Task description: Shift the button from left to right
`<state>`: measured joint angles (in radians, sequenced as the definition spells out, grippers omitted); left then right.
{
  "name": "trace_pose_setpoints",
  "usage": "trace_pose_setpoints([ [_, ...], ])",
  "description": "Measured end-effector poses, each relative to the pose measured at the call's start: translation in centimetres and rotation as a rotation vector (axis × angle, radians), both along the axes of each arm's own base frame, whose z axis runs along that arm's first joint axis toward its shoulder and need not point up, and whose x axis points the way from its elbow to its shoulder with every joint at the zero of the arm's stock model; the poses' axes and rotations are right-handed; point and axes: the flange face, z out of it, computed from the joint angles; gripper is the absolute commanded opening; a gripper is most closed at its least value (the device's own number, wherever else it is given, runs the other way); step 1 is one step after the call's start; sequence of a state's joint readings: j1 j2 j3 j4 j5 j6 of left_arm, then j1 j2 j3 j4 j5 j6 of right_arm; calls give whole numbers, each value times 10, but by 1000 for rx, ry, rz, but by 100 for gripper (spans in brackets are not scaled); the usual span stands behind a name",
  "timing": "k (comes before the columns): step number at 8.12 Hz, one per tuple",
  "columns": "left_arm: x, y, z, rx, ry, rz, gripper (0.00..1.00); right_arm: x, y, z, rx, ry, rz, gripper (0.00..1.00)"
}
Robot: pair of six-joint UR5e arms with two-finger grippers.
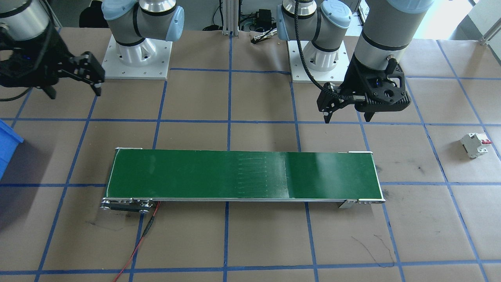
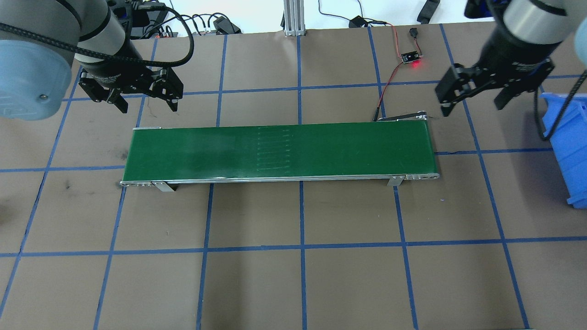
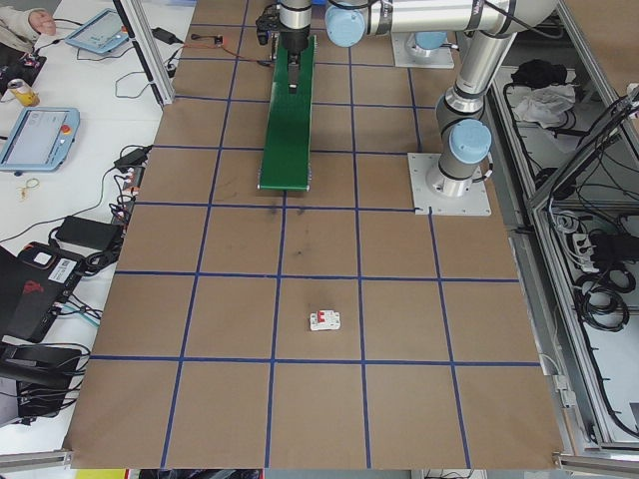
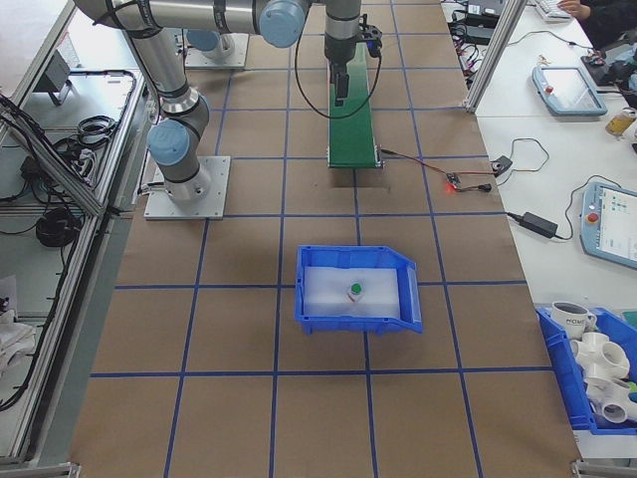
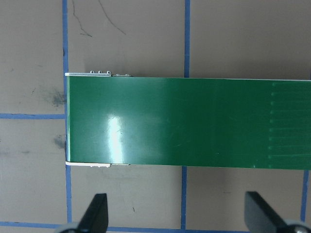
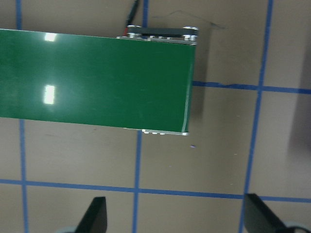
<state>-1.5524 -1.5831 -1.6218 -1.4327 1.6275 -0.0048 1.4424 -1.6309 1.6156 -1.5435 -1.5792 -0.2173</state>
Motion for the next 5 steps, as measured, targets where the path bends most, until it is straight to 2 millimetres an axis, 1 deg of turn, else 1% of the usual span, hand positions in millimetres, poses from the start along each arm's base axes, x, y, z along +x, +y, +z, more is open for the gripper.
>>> trace_pose_setpoints([
  [1,0,0,0,0,0,1,100,38,5,-2,0,-30,-50,100],
  [2,0,1,2,-3,0,0,100,62,9,-3,4,-48,-91,100],
  [3,-1,2,3,-6,0,0,100,73,11,-5,7,-53,-107,100],
  [5,-1,2,3,-6,0,-1,100,80,12,-6,9,-58,-114,100],
])
